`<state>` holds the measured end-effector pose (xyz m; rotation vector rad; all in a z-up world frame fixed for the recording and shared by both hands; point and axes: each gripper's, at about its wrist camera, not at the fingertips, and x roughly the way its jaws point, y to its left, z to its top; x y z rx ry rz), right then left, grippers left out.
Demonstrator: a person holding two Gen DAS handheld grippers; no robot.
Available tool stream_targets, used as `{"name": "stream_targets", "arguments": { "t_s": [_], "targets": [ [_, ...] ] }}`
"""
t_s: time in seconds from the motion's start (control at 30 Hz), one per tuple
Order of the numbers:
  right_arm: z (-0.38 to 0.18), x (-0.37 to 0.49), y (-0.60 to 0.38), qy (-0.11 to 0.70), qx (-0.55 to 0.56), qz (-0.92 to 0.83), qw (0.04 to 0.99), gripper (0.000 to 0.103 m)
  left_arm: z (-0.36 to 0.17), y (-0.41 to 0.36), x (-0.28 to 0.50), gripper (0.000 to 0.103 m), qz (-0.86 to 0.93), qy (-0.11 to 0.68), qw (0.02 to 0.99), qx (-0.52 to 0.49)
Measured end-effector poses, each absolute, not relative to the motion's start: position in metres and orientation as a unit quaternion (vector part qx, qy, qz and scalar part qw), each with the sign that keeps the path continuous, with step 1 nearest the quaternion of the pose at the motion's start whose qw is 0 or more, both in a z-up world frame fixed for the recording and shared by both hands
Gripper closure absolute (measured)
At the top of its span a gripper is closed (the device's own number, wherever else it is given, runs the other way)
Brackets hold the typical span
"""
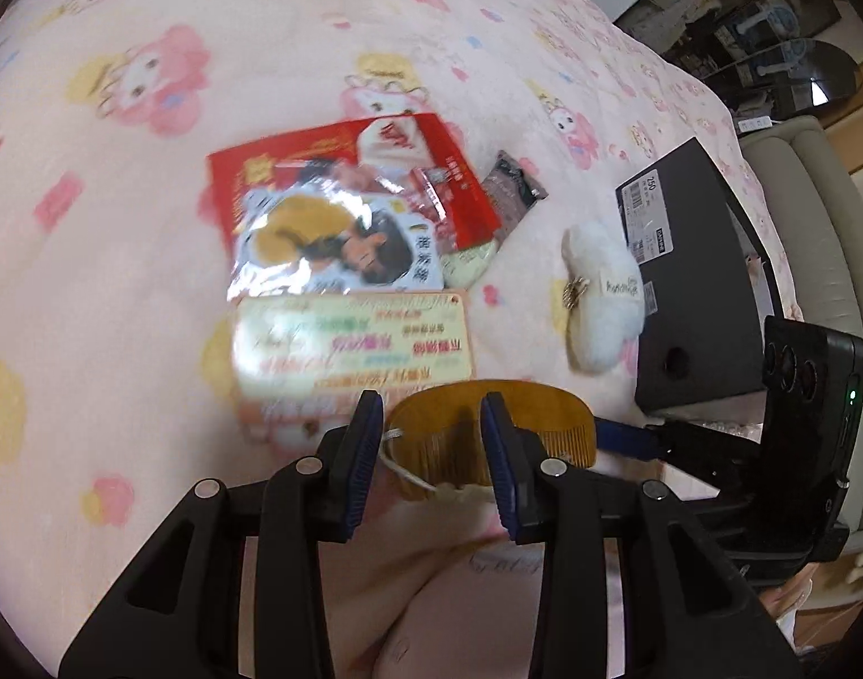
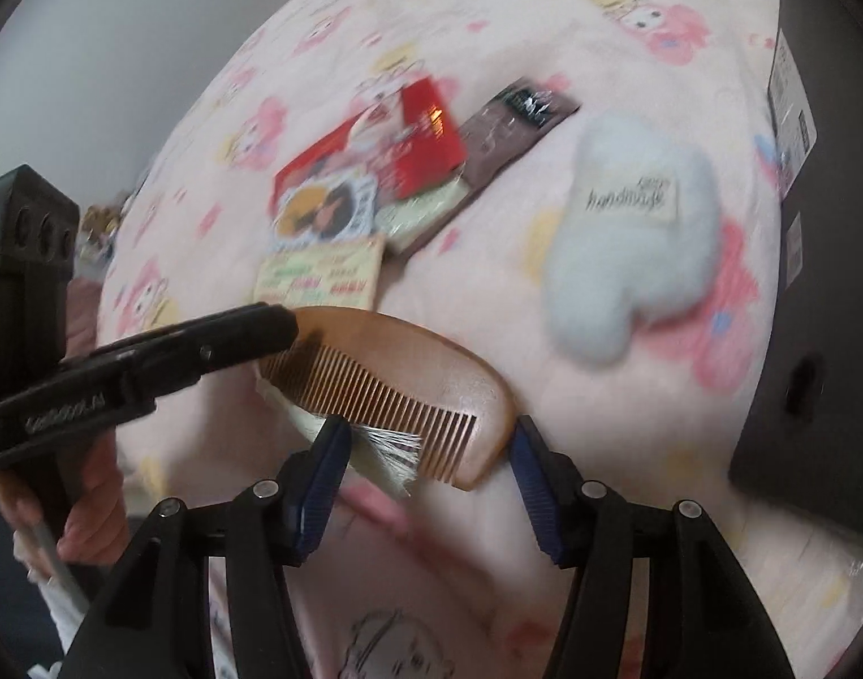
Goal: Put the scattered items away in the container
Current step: 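Grasp the wooden comb with the right gripper, then carry the wooden comb with the right gripper and lower it into the box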
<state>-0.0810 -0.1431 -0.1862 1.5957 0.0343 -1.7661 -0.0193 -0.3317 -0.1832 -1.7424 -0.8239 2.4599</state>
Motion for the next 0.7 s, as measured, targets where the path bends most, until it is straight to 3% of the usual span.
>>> {"name": "stream_targets", "arguments": {
  "t_s": [0.2, 0.27, 0.7],
  "targets": [
    [-0.204, -0.099, -0.142, -0.003, 0.631, -0.692, 0.352, 0.048, -0.208, -0.336, -0.015, 0.068, 0.768, -0.286, 0.002, -0.573],
    [-0.205, -0.098, -0.147, 0.004, 0.626, -0.693, 0.357, 0.060, -0.208, -0.334, -0.016, 0.073, 0.767, -0.291, 0.007, -0.571],
    [-0.112, -0.060, -0.091, -0.024, 0.551, -0.749, 0.366, 0.062, -0.101, -0.266, 0.007, 0.076, 0.834, -0.221, 0.031, -0.505]
  ]
}}
